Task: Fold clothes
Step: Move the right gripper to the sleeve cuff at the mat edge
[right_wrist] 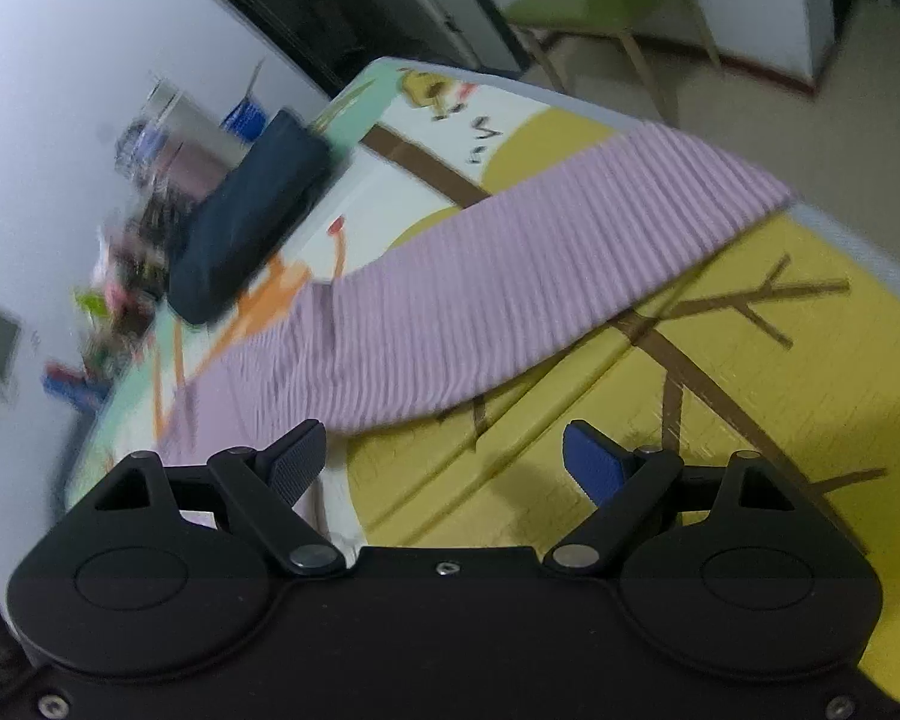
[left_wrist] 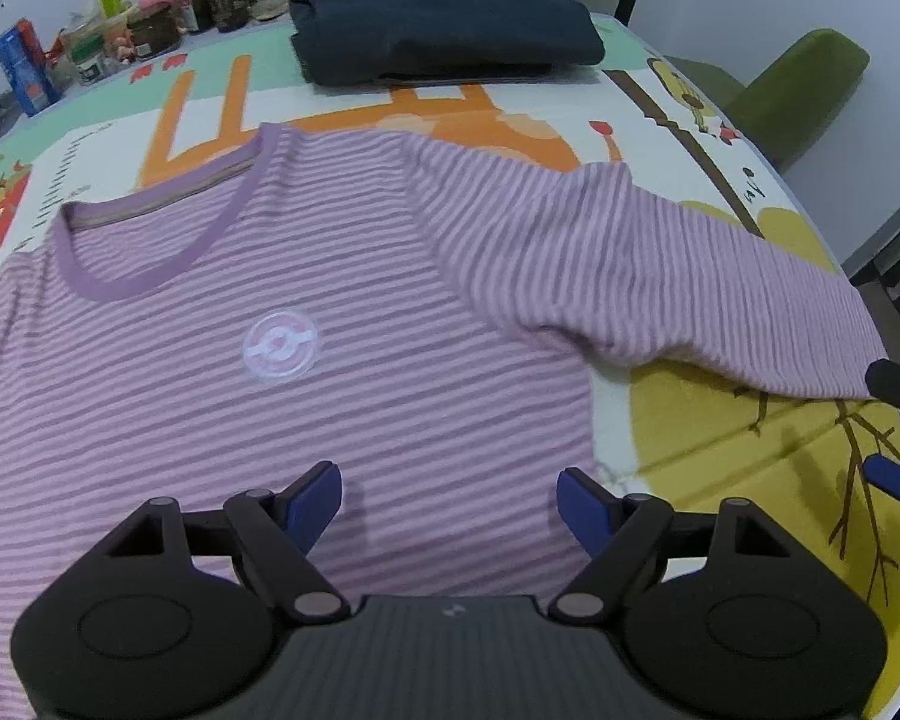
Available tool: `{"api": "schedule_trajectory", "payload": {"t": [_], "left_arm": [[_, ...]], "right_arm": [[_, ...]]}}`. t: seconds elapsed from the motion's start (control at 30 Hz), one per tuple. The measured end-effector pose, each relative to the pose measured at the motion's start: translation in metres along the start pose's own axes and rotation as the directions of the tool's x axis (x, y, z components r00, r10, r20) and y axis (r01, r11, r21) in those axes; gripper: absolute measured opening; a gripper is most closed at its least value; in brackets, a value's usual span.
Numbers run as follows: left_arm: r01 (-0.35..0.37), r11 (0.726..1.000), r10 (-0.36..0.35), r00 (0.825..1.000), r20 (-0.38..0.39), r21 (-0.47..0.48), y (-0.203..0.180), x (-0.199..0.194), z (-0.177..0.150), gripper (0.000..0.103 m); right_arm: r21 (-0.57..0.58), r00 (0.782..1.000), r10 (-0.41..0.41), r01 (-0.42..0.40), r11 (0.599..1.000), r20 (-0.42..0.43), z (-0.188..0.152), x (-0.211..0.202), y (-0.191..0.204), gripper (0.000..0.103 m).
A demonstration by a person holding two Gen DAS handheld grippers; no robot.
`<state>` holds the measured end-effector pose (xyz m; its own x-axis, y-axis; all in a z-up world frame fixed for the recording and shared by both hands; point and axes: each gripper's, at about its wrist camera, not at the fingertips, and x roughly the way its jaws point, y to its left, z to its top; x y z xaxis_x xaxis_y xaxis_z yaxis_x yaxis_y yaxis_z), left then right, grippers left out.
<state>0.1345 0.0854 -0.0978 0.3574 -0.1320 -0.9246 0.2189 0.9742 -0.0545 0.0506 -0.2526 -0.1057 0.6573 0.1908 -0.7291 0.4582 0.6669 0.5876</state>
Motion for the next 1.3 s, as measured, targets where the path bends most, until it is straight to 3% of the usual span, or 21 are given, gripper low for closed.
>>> {"api": "schedule_trajectory", "payload": {"t": [0.2, 0.4, 0.57, 0.83, 1.3], "left_arm": [[-0.005, 1.0, 0.005, 1.0, -0.018, 0.008, -0.012, 0.014, 0.01, 0.081], [0.021, 1.0, -0.022, 0.999, -0.024, -0.013, -0.02, 0.021, 0.017, 0.081], [0.028, 1.0, -0.028, 0.999, -0.035, 0.006, -0.034, 0.027, 0.02, 0.081], [0.04, 0.999, -0.038, 0.998, -0.057, 0.028, -0.054, 0.036, 0.022, 0.081], [0.022, 0.999, -0.02, 0.997, -0.069, 0.03, -0.069, 0.047, 0.028, 0.082]], "right_arm": [[0.196, 0.999, 0.003, -0.012, 0.98, 0.042, 0.017, 0.006, -0.05, 0.084], [0.343, 0.992, 0.056, -0.093, 0.935, 0.116, 0.03, 0.01, -0.091, 0.073], [0.397, 0.983, 0.075, -0.137, 0.908, 0.169, 0.039, 0.015, -0.113, 0.055], [0.453, 0.974, 0.061, -0.157, 0.877, 0.219, 0.049, 0.012, -0.141, 0.055], [0.481, 0.97, 0.03, -0.146, 0.865, 0.24, 0.052, 0.011, -0.163, 0.052]]}}
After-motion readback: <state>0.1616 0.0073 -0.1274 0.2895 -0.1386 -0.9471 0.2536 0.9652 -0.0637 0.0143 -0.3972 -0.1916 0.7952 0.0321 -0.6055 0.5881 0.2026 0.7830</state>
